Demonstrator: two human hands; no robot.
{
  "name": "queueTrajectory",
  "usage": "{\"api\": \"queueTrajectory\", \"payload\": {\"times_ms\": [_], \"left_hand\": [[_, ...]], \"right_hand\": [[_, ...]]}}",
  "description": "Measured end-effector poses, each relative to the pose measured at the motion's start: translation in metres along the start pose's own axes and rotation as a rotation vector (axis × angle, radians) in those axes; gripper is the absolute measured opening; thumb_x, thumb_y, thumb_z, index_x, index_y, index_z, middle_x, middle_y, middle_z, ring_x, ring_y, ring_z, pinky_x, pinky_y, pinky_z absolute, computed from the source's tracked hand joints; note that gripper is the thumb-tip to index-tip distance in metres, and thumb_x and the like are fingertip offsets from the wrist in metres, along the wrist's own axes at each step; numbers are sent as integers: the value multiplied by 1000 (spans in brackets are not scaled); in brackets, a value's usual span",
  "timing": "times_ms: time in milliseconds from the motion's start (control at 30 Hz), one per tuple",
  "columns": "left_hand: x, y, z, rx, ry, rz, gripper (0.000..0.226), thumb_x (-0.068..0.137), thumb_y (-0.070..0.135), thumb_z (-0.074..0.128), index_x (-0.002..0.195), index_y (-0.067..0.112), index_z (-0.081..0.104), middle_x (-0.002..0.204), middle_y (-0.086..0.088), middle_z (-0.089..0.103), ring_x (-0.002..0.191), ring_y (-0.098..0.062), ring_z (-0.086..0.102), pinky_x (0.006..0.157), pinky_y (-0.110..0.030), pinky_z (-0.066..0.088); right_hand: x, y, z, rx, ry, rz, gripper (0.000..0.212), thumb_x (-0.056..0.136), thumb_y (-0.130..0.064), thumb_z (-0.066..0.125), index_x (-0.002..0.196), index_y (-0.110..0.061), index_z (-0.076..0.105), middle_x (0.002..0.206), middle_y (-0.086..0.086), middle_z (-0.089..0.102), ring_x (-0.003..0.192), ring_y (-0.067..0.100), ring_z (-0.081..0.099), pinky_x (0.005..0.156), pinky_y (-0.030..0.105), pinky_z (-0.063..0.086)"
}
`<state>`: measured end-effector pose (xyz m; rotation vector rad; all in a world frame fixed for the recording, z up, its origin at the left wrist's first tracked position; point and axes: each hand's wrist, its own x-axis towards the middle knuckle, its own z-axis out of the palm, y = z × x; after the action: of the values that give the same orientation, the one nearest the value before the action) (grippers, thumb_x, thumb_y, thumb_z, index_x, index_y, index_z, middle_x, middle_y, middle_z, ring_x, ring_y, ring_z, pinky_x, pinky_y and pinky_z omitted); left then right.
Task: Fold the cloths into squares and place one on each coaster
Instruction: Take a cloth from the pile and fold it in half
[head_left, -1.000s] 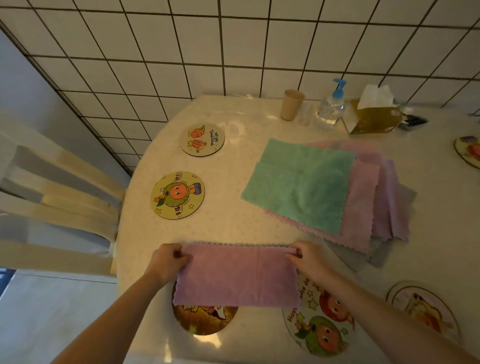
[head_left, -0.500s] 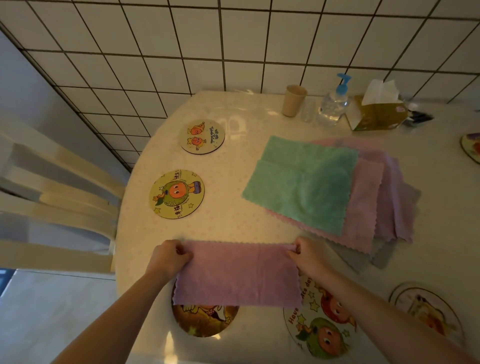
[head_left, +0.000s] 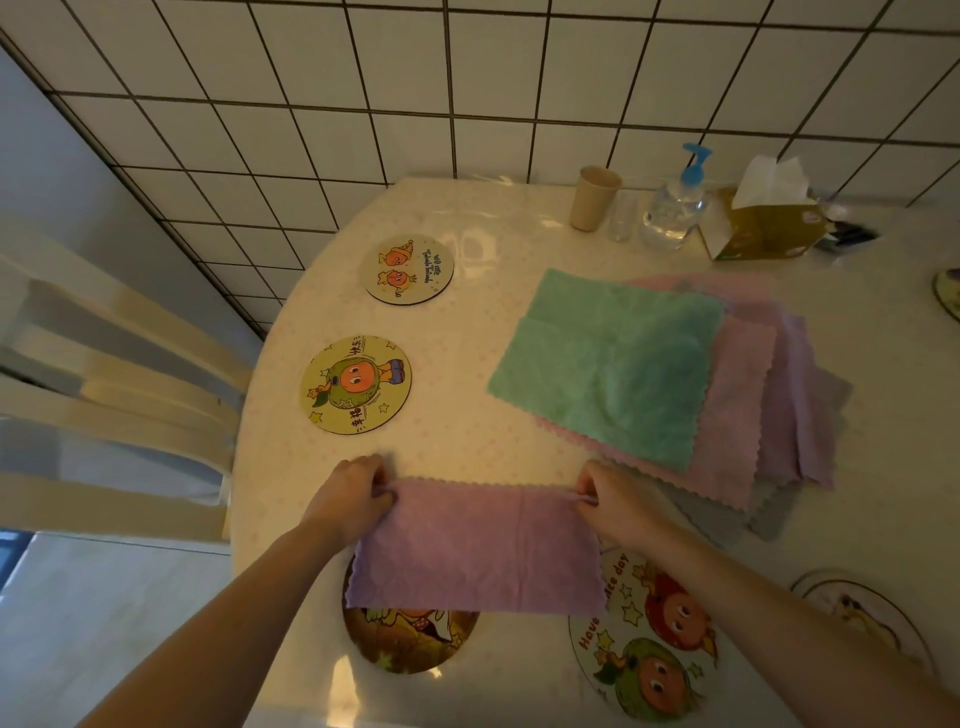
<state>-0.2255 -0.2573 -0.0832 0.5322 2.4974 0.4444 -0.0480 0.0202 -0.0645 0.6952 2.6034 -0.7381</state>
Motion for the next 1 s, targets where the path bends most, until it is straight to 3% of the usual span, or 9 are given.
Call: {"api": "queueTrajectory", "payload": {"times_ms": [167, 233, 333, 400, 467, 600, 767, 900, 1000], "left_hand": [[1, 0, 4, -33, 57, -7, 18, 78, 7, 65, 89, 13, 52, 88, -4, 58, 83, -23, 54, 68, -28, 38], [-2, 3, 7, -60, 115, -44, 24, 78, 5, 65, 100, 10, 55, 101, -8, 57, 88, -23, 54, 74, -30, 43], [-20, 12, 12, 98, 293, -42, 44, 78, 1, 63, 120, 9, 54, 120, -11, 50, 104, -29, 49, 89, -40, 45], [-41, 19, 23, 232, 348, 182, 47, 73, 1, 65, 118, 11, 58, 121, -9, 52, 106, -31, 50, 89, -40, 45], [-65, 22, 42, 242, 322, 490, 38, 79, 17, 59, 117, 14, 61, 123, -6, 57, 111, -28, 53, 96, -36, 41], [-108, 12, 91, 291, 114, 774, 41, 90, 32, 52, 130, 23, 56, 145, 5, 45, 136, -16, 37, 110, -36, 28], [-129, -16, 104, 440, 90, 639, 51, 95, 48, 39, 142, 30, 40, 154, 6, 31, 142, -21, 26, 108, -40, 21], [-137, -41, 95, 339, 105, 494, 54, 99, 51, 18, 145, 29, 35, 155, 6, 27, 144, -20, 23, 116, -32, 10], [-139, -53, 87, 338, 125, 415, 54, 99, 49, 20, 145, 26, 38, 153, 5, 31, 142, -19, 28, 117, -27, 9]], "right_hand": [[2, 8, 3, 168, 24, 40, 15, 88, -26, 60, 98, -21, 51, 89, -5, 61, 75, 9, 59, 59, 24, 52], [2, 9, 6, 88, 89, 50, 23, 88, -18, 60, 109, -19, 50, 101, -3, 60, 83, 10, 59, 69, 29, 54], [-8, 6, 13, -125, 266, -83, 27, 86, -8, 57, 110, -18, 52, 113, -1, 55, 87, 11, 54, 68, 25, 49], [-26, 0, 19, -173, 225, -251, 23, 89, -9, 53, 111, -18, 54, 118, -5, 48, 91, 7, 46, 72, 19, 40], [-50, -3, 31, -210, 113, -458, 22, 93, -14, 47, 113, -18, 54, 118, -7, 44, 94, 5, 44, 75, 15, 36], [-86, 6, 63, -370, 27, -686, 23, 85, -28, 53, 107, -21, 55, 112, -6, 54, 100, 10, 53, 77, 21, 51], [-100, 10, 69, -518, 4, -633, 61, 61, -10, 77, 118, -19, 56, 123, -2, 57, 111, 16, 58, 86, 28, 52], [-106, -5, 67, -524, -4, -574, 69, 67, 5, 64, 130, -14, 44, 137, 4, 43, 125, 25, 44, 94, 35, 46], [-103, -11, 65, -562, 23, -500, 66, 72, 4, 55, 132, -15, 37, 135, 10, 34, 124, 31, 37, 91, 38, 42]]}}
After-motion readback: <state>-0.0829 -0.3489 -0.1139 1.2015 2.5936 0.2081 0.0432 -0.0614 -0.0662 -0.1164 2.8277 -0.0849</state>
